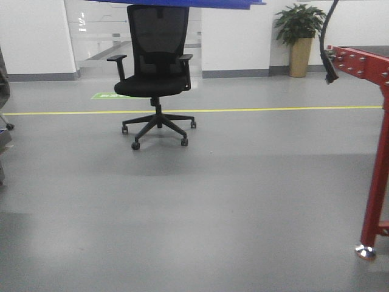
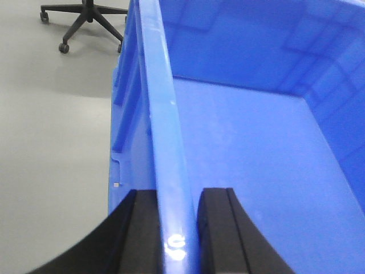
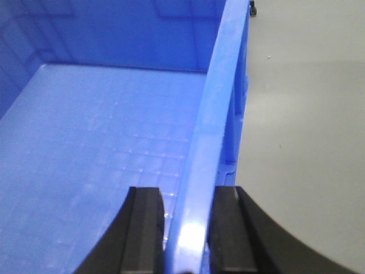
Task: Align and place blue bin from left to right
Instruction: 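Drive across the floor past the black chair carrying the bin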
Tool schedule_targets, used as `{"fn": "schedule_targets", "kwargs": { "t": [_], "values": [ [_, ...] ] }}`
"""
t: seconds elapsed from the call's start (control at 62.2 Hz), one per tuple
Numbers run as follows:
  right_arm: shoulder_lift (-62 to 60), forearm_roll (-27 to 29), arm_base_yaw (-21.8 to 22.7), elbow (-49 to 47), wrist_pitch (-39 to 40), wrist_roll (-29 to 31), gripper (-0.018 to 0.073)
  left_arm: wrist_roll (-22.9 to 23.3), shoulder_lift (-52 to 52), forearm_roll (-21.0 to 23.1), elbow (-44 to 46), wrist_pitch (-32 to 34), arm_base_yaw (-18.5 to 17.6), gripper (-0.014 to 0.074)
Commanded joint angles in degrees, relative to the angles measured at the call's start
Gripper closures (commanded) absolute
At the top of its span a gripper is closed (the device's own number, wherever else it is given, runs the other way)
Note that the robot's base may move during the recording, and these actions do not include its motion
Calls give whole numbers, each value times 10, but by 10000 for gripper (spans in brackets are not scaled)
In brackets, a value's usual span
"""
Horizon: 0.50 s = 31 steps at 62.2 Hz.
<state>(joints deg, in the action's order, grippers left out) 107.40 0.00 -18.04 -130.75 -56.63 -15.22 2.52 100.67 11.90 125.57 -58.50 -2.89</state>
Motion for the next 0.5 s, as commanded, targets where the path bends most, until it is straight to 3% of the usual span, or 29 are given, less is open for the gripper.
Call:
{"fn": "schedule_targets", "kwargs": {
  "t": [0.0,0.483],
  "values": [
    [-18,32,-8,-6,121,24,712,-10,-14,45,13,57,-8,707],
    [-18,32,-8,-6,121,24,712,-10,-14,45,13,57,-8,707]
  ]
}}
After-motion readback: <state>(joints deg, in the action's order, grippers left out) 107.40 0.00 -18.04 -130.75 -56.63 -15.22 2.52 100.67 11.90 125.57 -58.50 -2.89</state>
